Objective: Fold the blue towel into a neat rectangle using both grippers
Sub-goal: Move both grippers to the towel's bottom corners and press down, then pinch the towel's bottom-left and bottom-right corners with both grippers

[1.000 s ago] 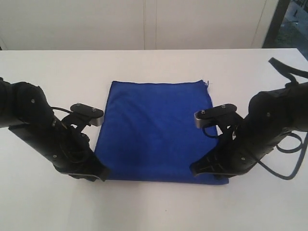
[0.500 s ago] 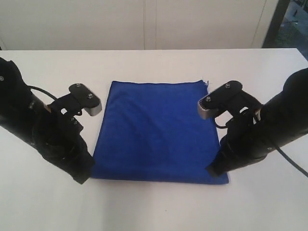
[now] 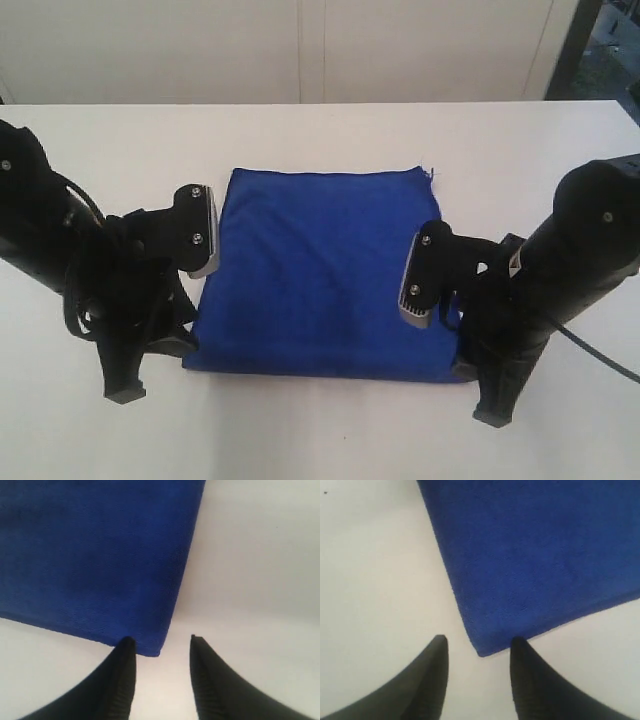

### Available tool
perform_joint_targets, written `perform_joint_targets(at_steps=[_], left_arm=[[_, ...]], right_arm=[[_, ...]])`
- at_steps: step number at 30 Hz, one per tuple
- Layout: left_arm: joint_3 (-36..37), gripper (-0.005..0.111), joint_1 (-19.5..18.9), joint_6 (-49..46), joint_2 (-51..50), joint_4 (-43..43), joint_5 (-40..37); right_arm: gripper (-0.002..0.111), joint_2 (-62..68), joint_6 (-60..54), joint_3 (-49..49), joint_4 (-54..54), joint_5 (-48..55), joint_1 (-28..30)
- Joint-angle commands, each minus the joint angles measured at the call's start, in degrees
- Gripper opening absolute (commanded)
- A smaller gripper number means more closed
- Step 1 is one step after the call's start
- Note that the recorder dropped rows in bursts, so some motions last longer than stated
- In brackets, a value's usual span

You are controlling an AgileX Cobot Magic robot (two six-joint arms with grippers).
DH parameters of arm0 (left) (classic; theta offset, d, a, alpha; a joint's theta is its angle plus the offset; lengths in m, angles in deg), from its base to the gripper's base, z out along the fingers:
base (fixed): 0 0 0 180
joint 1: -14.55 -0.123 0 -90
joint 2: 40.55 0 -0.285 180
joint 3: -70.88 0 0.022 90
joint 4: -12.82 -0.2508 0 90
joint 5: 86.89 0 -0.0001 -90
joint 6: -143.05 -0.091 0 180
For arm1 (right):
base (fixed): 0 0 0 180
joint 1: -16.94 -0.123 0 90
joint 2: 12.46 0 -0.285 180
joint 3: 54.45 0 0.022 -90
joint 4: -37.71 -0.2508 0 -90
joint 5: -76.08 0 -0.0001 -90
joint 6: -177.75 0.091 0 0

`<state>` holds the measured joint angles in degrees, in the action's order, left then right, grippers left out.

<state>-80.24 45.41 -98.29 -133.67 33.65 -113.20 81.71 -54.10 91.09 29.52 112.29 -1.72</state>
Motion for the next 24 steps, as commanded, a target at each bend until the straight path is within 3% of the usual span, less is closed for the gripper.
perform_joint_targets(at_steps=[1, 4, 7, 15, 24], left_arm=[[0.4, 0.044, 0.8, -2.4, -3.0, 1.0, 0.1], [0.4, 0.044, 0.8, -4.7, -4.5, 1.6, 2.1], [0.4, 0.044, 0.8, -7.1, -5.6, 1.6, 0.5], [0.4, 0.044, 0.8, -7.9, -7.4, 1.7, 1.3], [0.4, 0.044, 0.8, -7.9, -9.7, 1.8, 1.5]], right_arm=[[0.040, 0.1, -5.1, -0.1, 0.3, 0.2, -0.2], [0.041, 0.1, -7.8, -0.1, 0.3, -0.2, -0.2], [0.049, 1.4, -9.9, -0.1, 0.3, -0.6, -0.2], [0.049, 5.6, -9.9, -0.1, 0.3, -4.7, -0.2], [0.038, 8.5, -9.9, -0.1, 0.3, -6.6, -0.2]])
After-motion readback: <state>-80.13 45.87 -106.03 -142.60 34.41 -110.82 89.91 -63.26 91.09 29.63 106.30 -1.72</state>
